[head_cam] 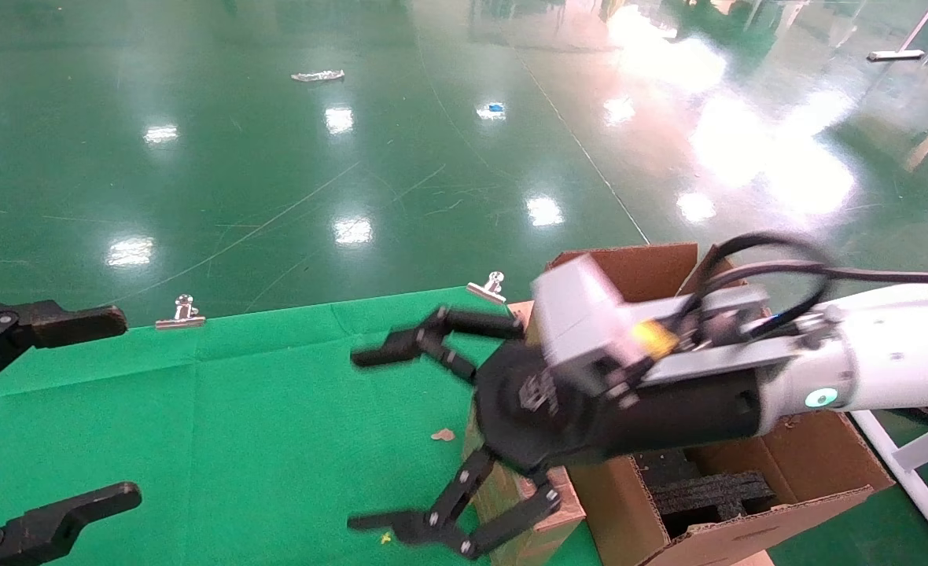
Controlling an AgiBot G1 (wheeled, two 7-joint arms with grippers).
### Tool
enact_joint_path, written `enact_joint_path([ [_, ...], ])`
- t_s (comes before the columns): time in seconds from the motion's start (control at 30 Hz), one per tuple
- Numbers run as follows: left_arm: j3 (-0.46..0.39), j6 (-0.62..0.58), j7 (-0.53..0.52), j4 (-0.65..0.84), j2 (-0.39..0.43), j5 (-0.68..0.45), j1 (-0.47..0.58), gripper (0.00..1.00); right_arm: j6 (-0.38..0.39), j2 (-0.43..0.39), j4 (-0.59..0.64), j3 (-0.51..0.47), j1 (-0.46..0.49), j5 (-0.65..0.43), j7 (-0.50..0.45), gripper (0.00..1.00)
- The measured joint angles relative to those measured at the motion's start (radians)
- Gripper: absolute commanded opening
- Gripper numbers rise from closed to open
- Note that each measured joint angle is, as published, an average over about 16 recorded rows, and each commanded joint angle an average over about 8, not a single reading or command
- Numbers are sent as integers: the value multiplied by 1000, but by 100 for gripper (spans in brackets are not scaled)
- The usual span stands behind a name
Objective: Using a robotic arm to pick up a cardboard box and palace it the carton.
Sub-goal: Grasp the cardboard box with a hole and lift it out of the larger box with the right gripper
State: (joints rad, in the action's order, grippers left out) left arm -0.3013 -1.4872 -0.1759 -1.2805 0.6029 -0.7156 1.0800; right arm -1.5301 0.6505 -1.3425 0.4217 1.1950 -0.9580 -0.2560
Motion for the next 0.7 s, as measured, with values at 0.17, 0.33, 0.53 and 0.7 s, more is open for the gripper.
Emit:
enact_joint_path([
  [0.17,0,0,0,0,0,0,0,100,-24,45,-10,137,107,-162,-73,100],
  [0.33,-1,0,0,0,0,0,0,100,-41,87,-13,290,232,-309,-144,100],
  [0.53,-1,0,0,0,0,1,0,100,-47,115,-15,451,391,-412,-203,100],
  [0.7,-1,0,1,0,0,1,0,100,-51,124,-16,573,543,-452,-230,100],
])
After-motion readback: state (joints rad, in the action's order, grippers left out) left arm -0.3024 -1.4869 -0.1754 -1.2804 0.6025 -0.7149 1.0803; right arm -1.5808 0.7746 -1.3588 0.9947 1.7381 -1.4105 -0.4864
